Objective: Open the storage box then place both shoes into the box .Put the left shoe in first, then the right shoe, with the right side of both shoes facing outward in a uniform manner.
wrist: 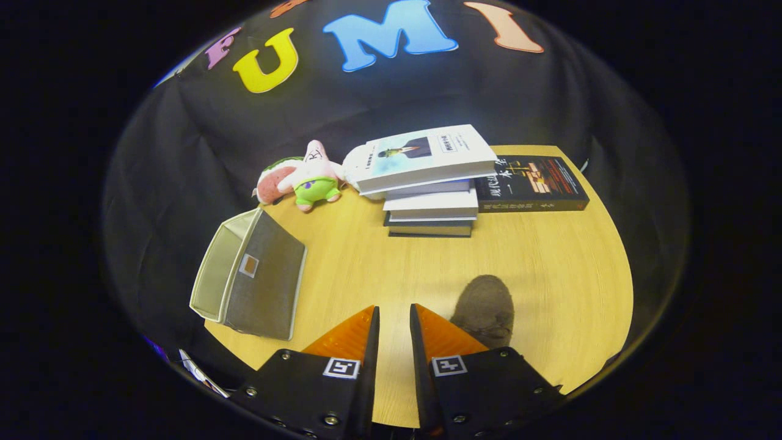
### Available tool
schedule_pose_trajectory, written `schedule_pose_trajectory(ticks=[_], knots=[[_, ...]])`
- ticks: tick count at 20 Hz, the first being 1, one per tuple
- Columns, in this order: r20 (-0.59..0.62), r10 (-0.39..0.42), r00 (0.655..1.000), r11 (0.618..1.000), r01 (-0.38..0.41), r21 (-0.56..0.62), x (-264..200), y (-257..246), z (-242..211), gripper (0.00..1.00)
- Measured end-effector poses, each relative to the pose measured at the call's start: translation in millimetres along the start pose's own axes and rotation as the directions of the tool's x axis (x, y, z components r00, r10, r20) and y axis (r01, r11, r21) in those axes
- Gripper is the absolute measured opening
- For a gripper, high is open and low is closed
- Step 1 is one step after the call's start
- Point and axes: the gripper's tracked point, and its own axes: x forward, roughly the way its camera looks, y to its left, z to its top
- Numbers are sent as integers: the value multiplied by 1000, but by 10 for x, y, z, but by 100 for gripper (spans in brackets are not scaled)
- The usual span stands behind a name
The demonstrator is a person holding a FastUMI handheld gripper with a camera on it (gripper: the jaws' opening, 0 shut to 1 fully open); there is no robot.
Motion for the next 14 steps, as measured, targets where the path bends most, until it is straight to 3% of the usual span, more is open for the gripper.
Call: schedule_pose_trajectory(ticks=[8,14], knots=[[-68,-104,992,994,105,3,-63,-650,-379,29],[-156,-205,966,979,201,-37,-26,-1024,-760,29]])
